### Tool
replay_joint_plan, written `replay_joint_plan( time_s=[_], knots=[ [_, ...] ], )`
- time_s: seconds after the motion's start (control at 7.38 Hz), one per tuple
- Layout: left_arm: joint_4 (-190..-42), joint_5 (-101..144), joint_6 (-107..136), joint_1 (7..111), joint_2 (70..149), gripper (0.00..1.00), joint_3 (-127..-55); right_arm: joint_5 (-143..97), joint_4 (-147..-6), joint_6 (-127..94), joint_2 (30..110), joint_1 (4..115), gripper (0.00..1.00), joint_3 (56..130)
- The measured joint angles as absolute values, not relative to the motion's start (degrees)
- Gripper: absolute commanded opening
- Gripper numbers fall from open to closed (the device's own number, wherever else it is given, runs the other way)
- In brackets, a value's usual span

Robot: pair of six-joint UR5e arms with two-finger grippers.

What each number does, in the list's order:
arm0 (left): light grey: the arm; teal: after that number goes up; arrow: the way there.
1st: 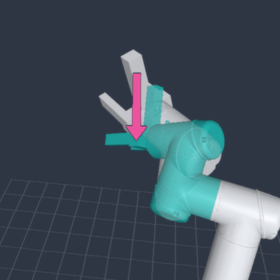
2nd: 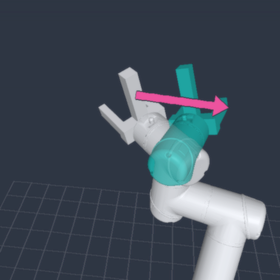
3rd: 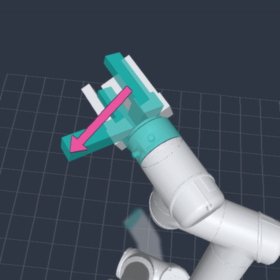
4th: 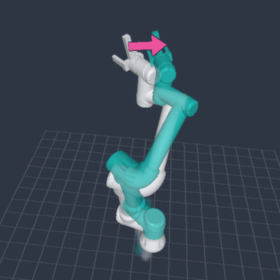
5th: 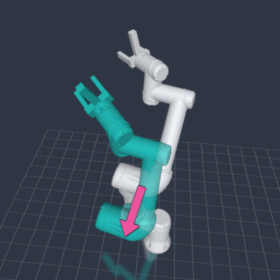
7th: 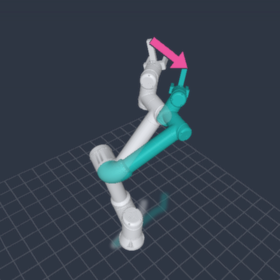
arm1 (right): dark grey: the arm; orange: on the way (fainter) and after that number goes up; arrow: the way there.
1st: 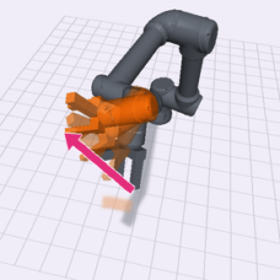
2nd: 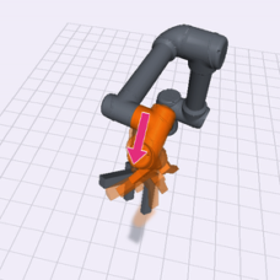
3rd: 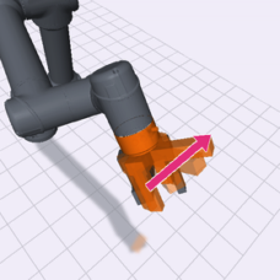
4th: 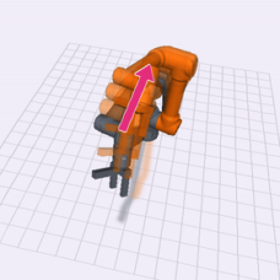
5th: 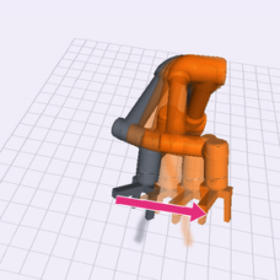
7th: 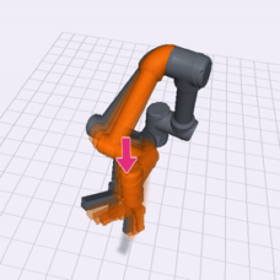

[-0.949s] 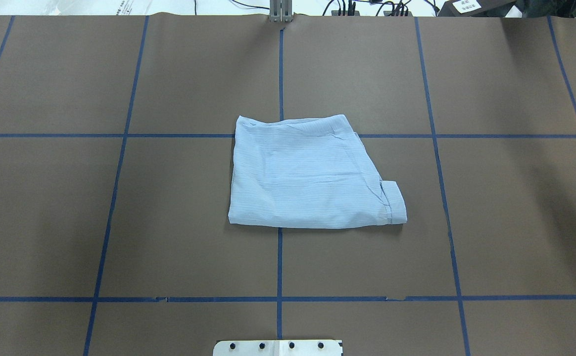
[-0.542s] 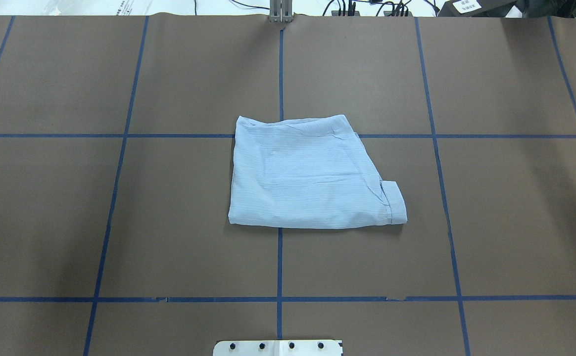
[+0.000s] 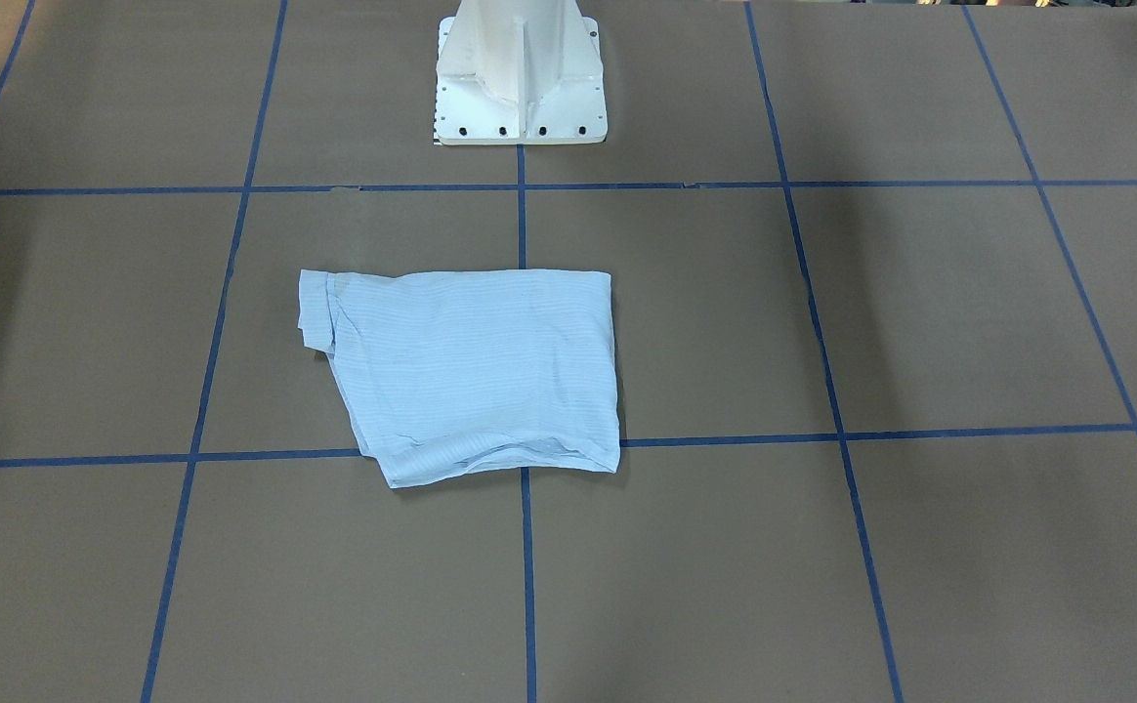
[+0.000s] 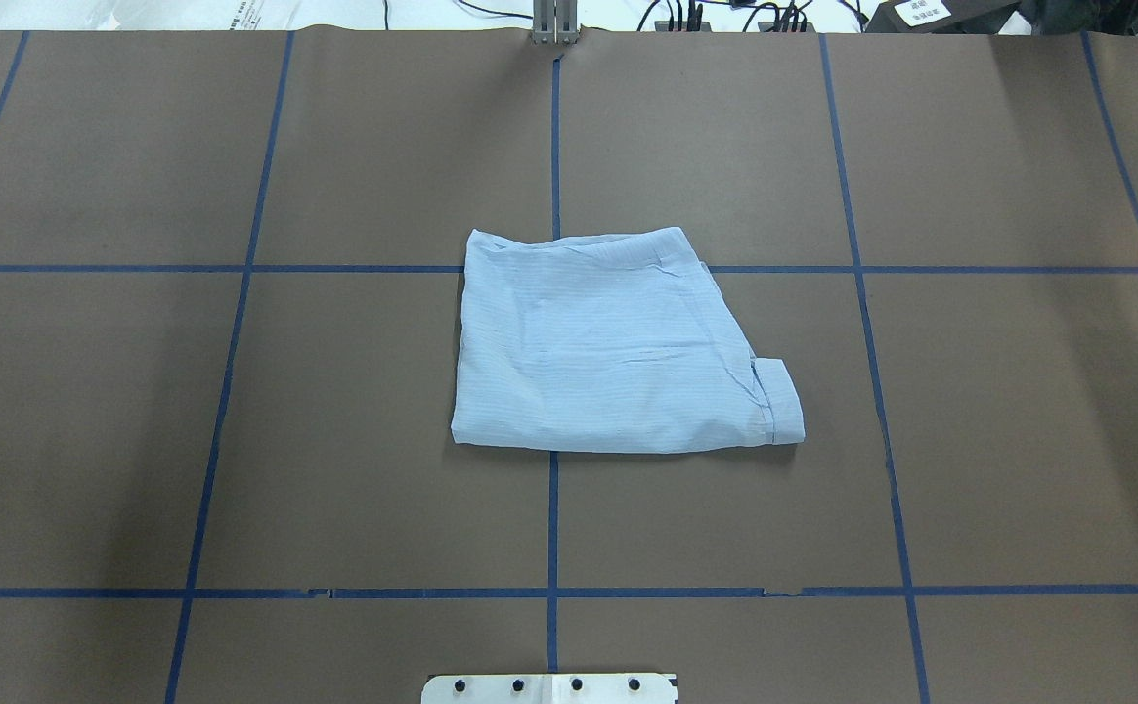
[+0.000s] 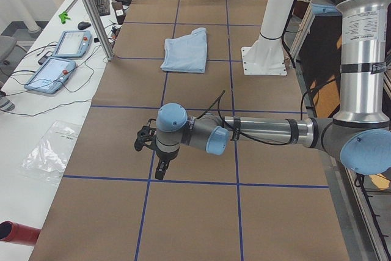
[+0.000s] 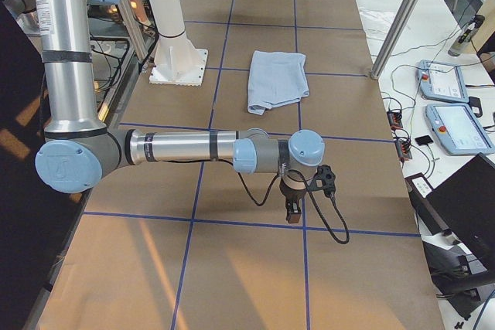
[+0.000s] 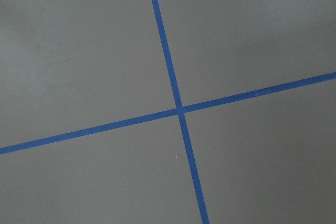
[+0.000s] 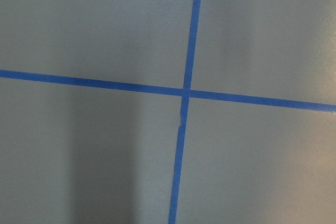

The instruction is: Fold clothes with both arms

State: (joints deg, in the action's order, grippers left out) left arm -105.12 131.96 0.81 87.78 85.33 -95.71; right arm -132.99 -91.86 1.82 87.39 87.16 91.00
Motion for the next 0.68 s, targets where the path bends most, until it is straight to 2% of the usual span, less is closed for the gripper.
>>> replay_joint_plan(
  time_s=[0.68],
  knots=[
    [-104.5,132.2,2.2,87.7,84.8,1.0,-93.1,-136.3,-92.0,1.2,88.2,88.0,1.0,90.8]
  ],
)
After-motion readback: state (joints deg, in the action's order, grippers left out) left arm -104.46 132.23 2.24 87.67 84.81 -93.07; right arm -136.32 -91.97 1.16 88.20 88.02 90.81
